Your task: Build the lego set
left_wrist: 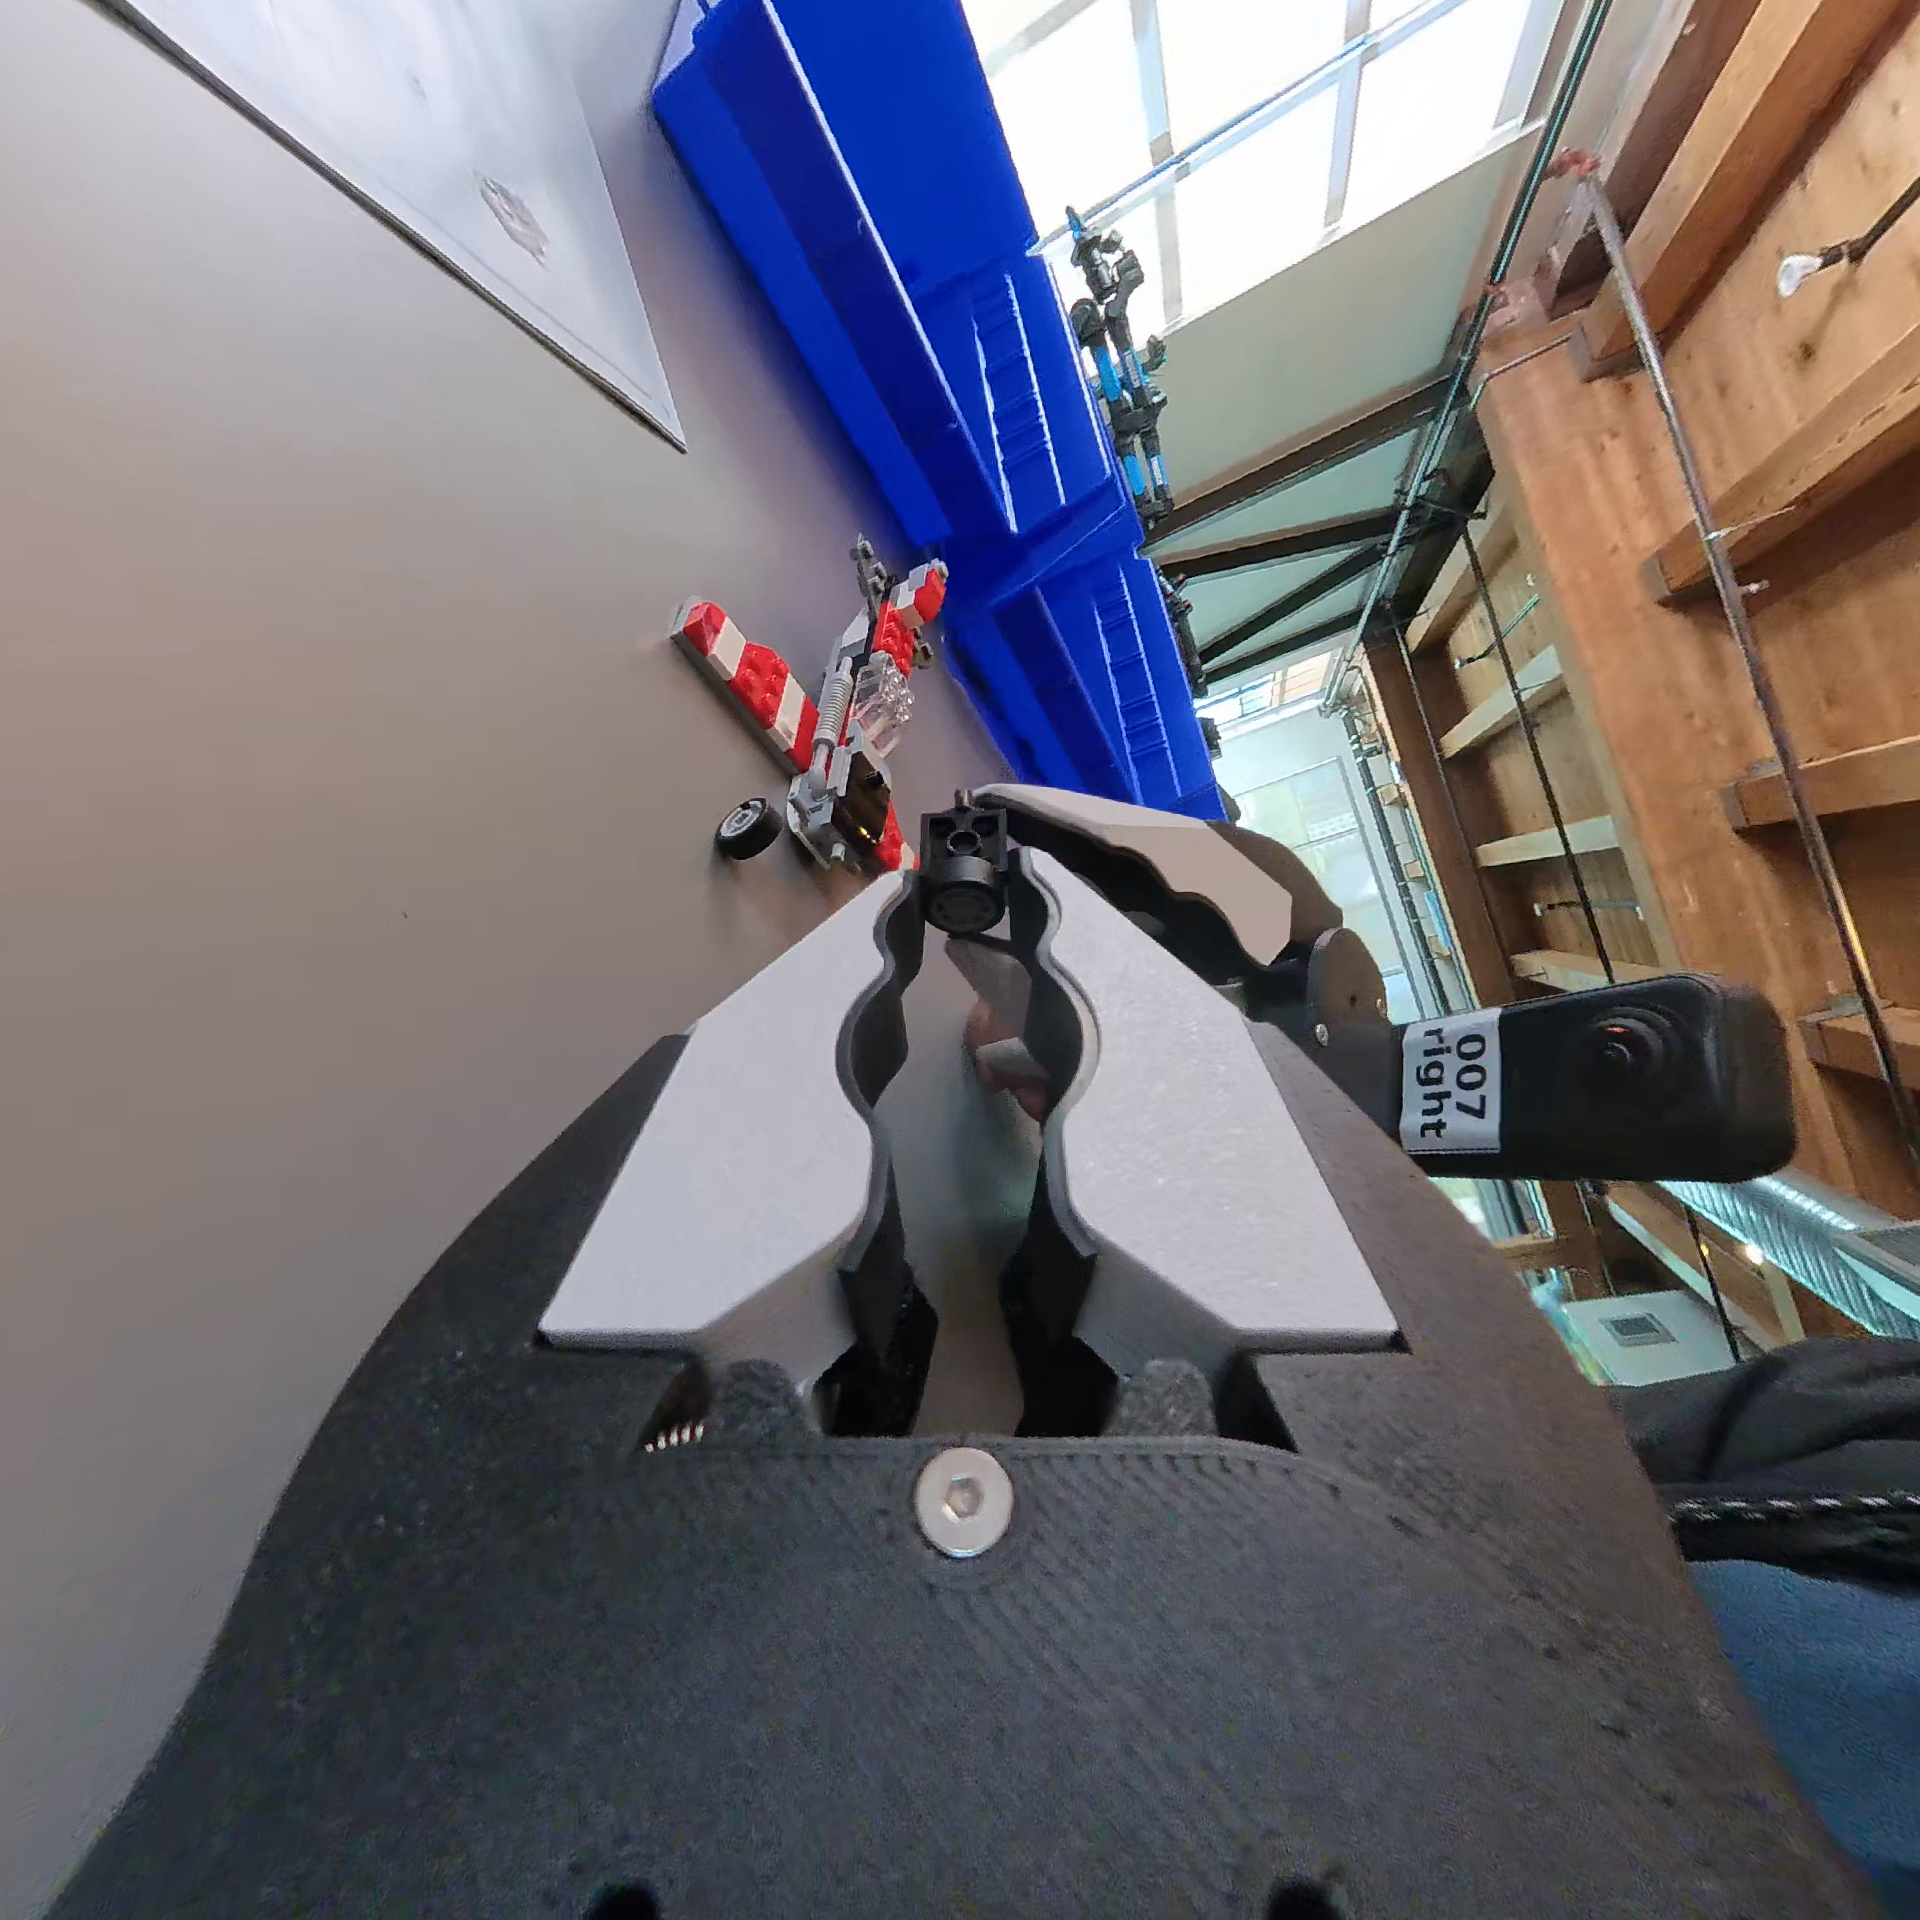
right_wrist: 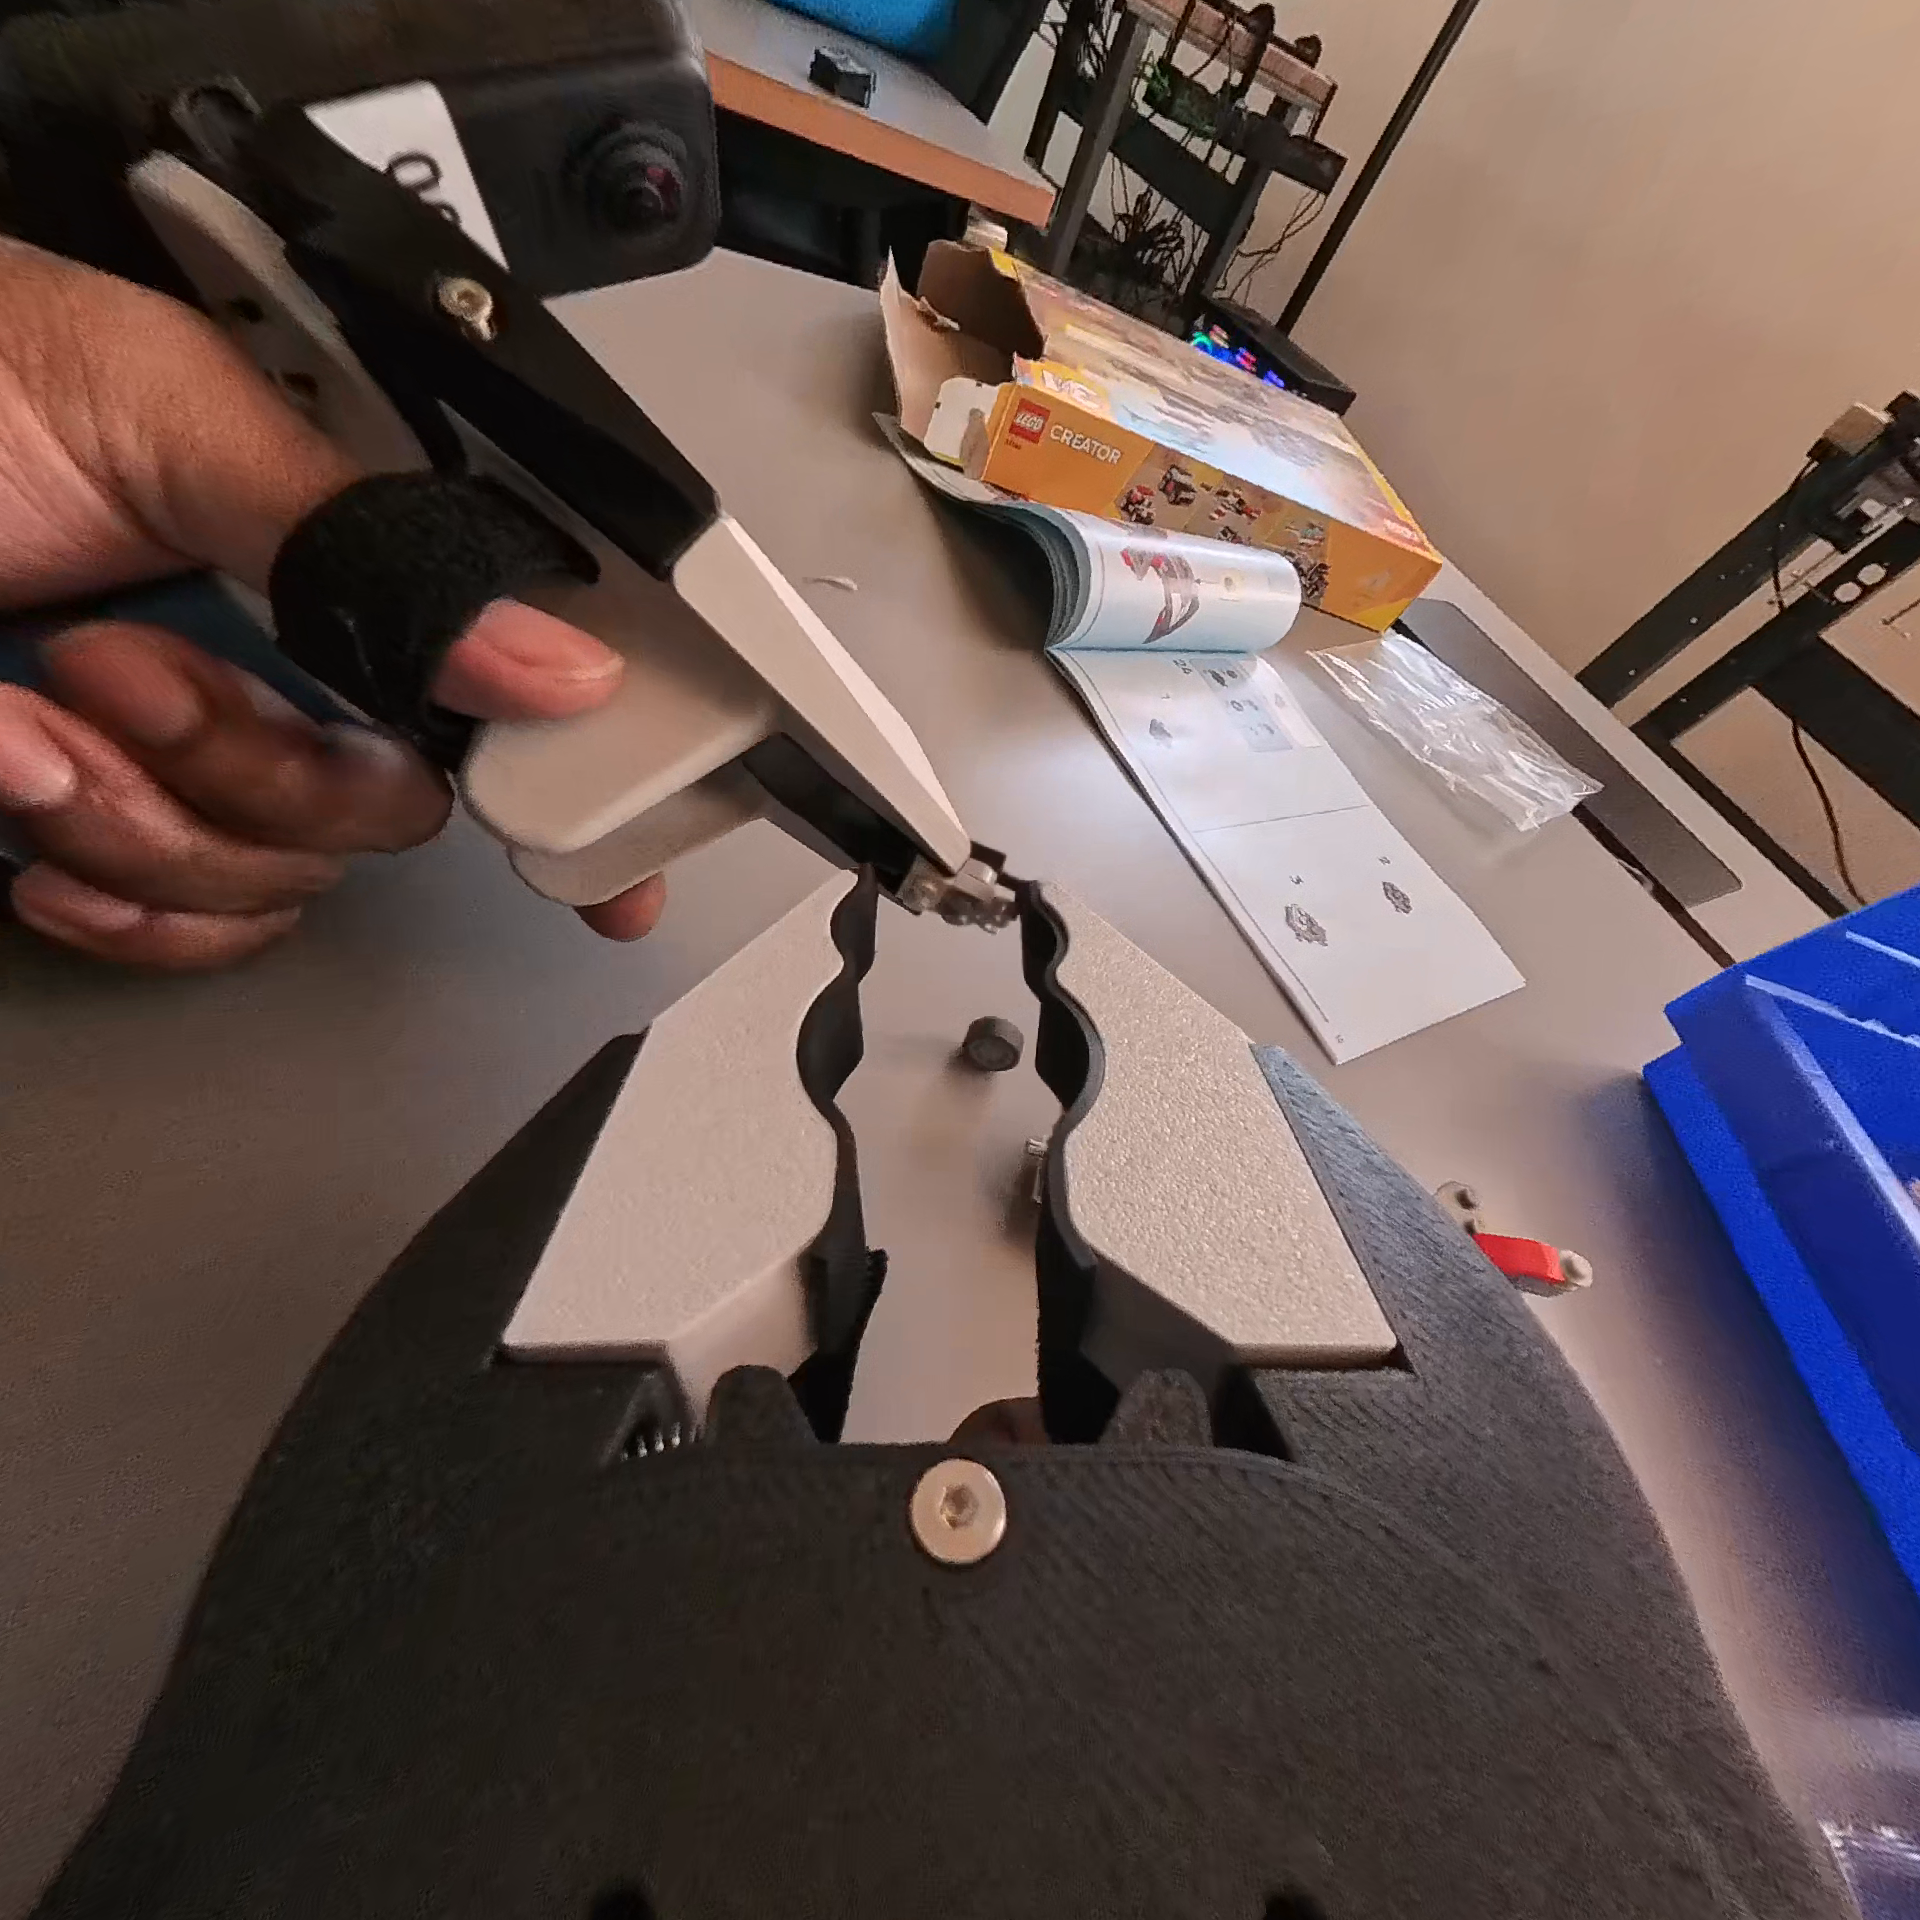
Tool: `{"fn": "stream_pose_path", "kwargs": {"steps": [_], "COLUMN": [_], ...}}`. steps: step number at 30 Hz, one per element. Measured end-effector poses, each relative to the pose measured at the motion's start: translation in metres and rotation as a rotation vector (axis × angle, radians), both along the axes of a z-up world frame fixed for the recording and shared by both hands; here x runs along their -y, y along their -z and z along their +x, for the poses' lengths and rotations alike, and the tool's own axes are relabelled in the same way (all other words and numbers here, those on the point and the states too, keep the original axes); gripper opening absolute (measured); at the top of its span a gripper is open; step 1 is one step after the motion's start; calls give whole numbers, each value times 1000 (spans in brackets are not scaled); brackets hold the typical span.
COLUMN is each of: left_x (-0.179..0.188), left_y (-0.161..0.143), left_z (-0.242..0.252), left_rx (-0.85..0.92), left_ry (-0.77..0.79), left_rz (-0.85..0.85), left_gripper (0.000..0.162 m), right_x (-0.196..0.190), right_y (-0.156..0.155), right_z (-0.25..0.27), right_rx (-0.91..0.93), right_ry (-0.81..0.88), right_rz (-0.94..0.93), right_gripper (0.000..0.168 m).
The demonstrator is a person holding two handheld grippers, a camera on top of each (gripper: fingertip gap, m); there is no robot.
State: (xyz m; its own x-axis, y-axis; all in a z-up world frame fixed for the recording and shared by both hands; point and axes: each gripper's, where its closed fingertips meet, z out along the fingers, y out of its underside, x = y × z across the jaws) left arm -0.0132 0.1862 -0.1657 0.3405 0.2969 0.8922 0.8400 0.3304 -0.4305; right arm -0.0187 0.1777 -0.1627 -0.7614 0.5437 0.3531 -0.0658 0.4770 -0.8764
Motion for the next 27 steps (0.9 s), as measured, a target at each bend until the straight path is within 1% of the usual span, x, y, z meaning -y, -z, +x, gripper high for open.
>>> {"fn": "stream_pose_path", "kwargs": {"steps": [5,12,27], "left_x": [2,5,6], "left_y": [6,13,19], "left_z": [-3,-8,-12], "left_rx": [29,50,70], "left_ry": [-28,-75,-98], "left_rz": [-25,-70,-97], "left_gripper": [19,18,18], "right_x": [0,1,1], "right_y": [7,15,20], "right_z": [-4,-9,-11], "right_rx": [-9,-50,-98], "right_ry": [39,93,132], "right_rz": [58,143,221], "right_gripper": [24,23,21]}}
